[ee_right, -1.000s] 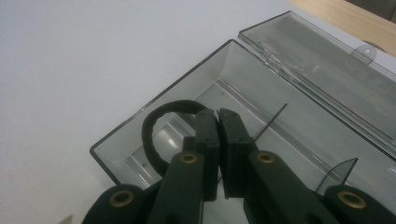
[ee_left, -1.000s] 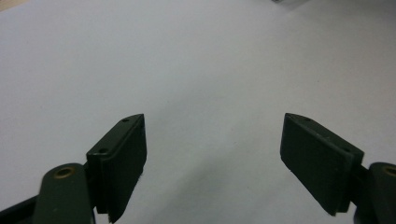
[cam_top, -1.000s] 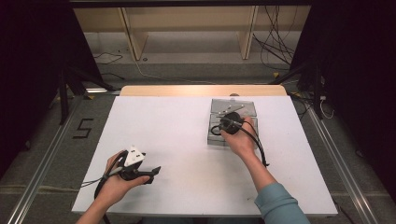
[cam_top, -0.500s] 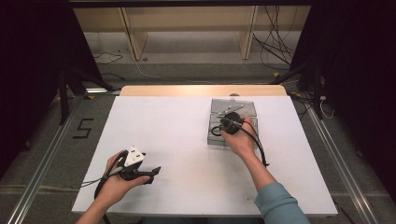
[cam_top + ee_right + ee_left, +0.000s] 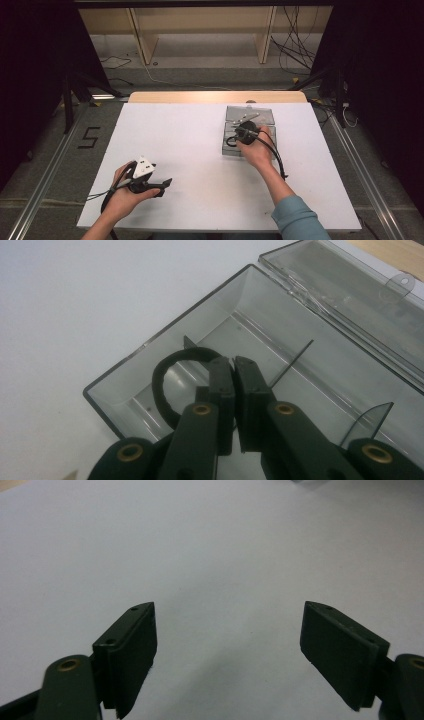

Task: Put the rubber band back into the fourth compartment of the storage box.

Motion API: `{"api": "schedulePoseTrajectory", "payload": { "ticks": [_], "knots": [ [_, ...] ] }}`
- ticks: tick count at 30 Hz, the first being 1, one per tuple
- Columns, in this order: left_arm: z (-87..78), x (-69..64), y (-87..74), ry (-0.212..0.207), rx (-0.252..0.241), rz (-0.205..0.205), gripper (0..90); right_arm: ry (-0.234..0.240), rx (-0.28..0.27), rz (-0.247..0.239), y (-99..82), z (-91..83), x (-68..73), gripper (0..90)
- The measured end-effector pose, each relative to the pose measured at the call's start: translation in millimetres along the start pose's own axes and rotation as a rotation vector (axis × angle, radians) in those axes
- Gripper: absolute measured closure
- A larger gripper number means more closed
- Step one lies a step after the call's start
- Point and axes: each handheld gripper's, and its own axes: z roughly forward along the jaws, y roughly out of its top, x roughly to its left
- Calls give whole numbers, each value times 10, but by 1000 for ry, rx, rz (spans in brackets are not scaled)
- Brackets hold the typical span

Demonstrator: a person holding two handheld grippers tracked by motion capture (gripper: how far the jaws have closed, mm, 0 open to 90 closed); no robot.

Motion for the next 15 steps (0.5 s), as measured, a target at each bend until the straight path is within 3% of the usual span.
{"api": "schedulePoseTrajectory", "payload": {
  "ticks": [15],
  "knots": [
    [4,-4,-3,-2,1,-3,226,1,25,-16,-9,56,25,875]
  ]
}}
